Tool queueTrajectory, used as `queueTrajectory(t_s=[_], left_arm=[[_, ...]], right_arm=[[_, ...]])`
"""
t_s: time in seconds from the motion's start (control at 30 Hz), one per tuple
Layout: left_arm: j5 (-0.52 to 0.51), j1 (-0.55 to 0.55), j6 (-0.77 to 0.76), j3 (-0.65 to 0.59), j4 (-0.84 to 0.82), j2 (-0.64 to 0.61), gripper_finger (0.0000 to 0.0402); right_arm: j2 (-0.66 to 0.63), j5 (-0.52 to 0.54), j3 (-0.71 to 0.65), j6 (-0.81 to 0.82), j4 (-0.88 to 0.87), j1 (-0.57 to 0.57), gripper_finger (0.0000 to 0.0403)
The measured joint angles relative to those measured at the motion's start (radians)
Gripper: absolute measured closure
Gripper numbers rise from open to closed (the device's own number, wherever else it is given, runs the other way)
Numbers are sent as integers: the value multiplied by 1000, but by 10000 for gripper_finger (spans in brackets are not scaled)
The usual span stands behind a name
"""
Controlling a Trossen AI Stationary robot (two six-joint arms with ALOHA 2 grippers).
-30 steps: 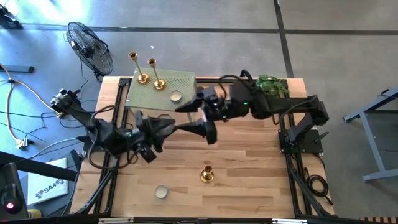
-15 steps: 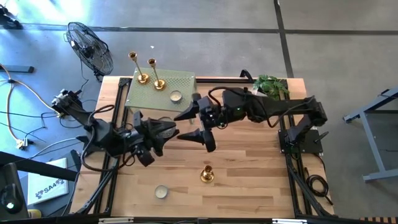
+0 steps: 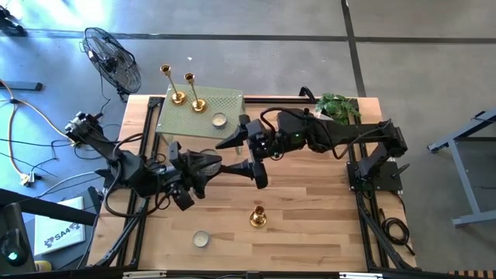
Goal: Pick & Place candle stick holders
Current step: Put the right blue patterned round candle on the shelf
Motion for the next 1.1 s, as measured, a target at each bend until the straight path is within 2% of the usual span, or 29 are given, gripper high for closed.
queueTrajectory(t_s=[0.33,0.97,1.1], left_arm=[[86,97,-72,0,-9,19,234],[184,138,-114,0,-6,44,234],[231,161,-136,0,-3,53,234]], right_arm=[[16,16,1,-10,-7,0,91],[18,-40,1,-6,-8,-1,91],[18,-58,1,-9,-8,-1,91]])
